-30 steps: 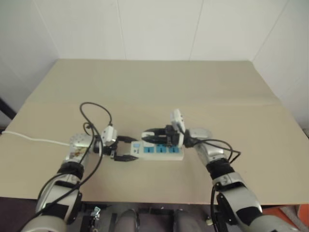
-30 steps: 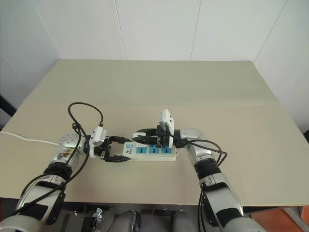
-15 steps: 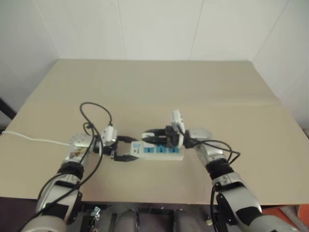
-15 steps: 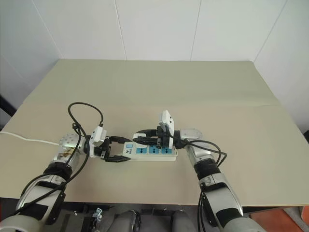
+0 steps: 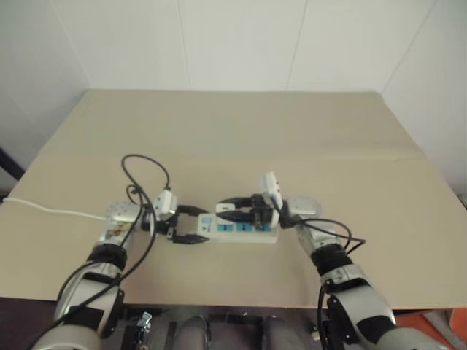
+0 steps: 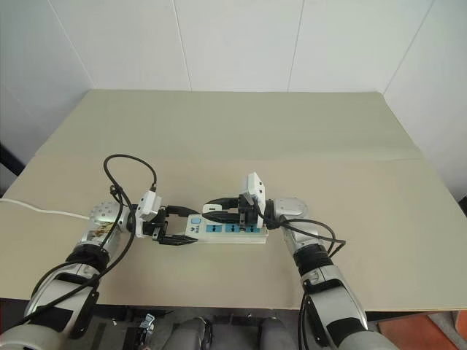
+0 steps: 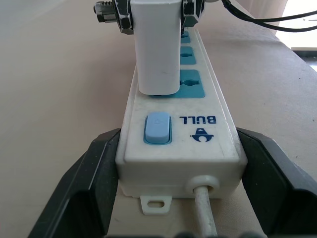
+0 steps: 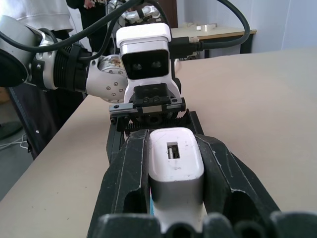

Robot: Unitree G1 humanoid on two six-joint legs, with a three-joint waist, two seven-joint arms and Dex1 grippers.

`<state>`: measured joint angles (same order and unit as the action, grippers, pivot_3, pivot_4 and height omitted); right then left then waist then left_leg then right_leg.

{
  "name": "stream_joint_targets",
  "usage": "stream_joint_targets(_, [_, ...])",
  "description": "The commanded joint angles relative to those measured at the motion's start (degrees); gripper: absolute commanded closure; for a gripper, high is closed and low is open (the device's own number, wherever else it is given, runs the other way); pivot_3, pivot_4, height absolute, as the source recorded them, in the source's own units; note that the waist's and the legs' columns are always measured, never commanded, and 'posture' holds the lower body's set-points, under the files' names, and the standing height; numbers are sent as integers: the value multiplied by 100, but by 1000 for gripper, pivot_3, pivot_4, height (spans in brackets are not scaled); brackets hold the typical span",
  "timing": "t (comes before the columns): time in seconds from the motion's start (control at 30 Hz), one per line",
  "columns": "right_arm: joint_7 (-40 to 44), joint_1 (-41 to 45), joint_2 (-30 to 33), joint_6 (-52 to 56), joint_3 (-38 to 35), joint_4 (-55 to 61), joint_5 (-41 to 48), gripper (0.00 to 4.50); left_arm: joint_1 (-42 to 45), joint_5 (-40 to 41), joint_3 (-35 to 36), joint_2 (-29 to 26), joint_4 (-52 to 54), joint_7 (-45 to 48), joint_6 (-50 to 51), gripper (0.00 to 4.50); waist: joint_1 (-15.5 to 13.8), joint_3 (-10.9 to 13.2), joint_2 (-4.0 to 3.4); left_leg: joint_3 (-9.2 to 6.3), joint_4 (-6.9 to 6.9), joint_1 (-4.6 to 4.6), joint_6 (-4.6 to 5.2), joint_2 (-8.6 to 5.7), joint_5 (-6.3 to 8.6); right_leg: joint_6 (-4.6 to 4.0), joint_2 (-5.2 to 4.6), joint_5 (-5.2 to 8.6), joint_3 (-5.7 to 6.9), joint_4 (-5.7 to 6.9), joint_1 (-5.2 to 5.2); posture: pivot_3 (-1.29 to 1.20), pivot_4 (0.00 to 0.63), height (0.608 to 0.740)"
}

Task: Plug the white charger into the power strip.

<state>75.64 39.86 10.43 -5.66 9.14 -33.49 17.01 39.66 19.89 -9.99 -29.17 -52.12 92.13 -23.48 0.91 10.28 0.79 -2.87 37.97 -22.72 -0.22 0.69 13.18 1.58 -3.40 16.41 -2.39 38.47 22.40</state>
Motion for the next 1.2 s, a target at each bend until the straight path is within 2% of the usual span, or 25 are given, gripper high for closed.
stream_joint_targets(0.03, [-12, -53, 23, -76, 167, -228, -275, 3325, -52, -137, -123, -42, -46, 37, 22, 1278, 1, 0, 0, 0, 0, 0, 0, 0, 0, 0, 0, 0, 0, 0, -1, 0, 150, 740])
stream_joint_targets(0.23, [-128, -26, 65, -129, 338, -421, -518, 3325, -78, -124, -139, -68, -29, 37, 19, 1278, 23, -7, 2, 3, -1, 22, 0, 2, 0, 0, 1, 0, -2, 1, -15, 0, 150, 740])
stream_joint_targets(0.73, [-116, 89, 49, 316, 226, -492, -361, 3325, -86, -106, -140, -65, -23, 37, 11, 1278, 38, -19, 7, 5, -4, 34, 0, 4, 0, 0, 2, 0, -5, 8, -20, 0, 150, 740])
stream_joint_targets(0.87, [-142, 30, 10, -112, 149, -427, -358, 3325, -80, -109, -128, -58, -34, 37, 3, 1278, 39, -19, 7, 5, -4, 34, 0, 4, 0, 0, 2, 0, -5, 8, -20, 0, 150, 740])
stream_joint_targets(0.93, [-118, 20, -6, -222, 120, -408, -334, 2612, -82, -112, -126, -60, -36, 37, 0, 1278, 38, -19, 7, 5, -4, 34, 0, 4, 0, 0, 2, 0, -5, 8, -20, 0, 150, 740])
stream_joint_targets(0.97, [-133, 15, -11, -344, 109, -412, -355, 2454, -84, -112, -124, -61, -35, 37, -2, 1278, 32, -19, 8, 5, -4, 34, 0, 4, 0, 0, 2, 0, -5, 8, -20, 0, 150, 740])
stream_joint_targets(1.2, [-27, 13, 1, -450, 67, -418, -313, 47, -89, -110, -102, -57, -51, 37, -15, 1278, 32, -19, 8, 4, -5, 32, 0, 4, 0, 0, 2, 0, -5, 7, -18, 0, 150, 740])
